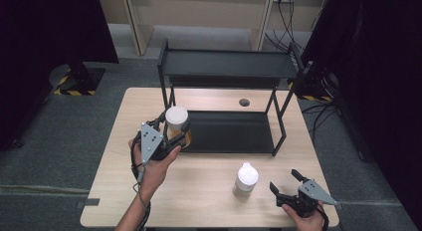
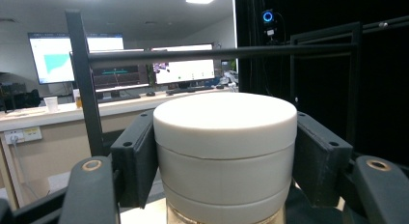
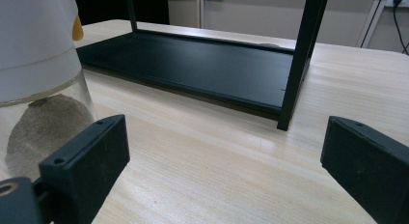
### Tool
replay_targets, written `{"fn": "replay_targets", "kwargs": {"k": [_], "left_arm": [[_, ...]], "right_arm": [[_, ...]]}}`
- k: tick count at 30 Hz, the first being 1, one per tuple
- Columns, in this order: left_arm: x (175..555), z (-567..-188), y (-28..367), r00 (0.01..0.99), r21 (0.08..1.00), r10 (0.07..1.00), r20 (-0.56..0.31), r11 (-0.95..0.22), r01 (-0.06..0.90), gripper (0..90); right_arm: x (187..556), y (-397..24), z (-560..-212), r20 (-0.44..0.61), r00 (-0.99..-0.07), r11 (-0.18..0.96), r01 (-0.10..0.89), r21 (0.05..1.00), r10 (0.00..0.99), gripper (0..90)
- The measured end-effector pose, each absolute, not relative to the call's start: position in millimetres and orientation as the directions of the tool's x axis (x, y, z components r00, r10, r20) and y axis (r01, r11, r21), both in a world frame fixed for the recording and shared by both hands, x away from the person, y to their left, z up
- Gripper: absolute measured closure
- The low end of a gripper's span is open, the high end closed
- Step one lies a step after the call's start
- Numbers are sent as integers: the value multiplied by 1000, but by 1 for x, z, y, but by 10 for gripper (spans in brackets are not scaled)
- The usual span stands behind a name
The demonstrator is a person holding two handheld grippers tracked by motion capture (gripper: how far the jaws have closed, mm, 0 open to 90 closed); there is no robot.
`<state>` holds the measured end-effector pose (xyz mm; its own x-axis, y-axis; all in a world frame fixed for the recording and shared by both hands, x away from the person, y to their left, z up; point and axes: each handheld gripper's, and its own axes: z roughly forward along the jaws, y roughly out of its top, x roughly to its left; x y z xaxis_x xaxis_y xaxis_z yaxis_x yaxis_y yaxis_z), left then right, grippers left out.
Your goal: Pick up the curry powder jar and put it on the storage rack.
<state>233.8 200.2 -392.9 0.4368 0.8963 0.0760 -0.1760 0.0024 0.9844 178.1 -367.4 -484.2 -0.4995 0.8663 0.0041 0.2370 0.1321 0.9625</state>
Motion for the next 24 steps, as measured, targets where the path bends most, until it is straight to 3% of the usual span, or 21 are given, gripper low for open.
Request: {"fn": "replay_targets", "kwargs": {"k": [24], "left_arm": [[246,-360,196,410,975,908,90,4,-223,334]], "right_arm": [[178,-368,-484,7,-499,129,237,963,867,36]]}}
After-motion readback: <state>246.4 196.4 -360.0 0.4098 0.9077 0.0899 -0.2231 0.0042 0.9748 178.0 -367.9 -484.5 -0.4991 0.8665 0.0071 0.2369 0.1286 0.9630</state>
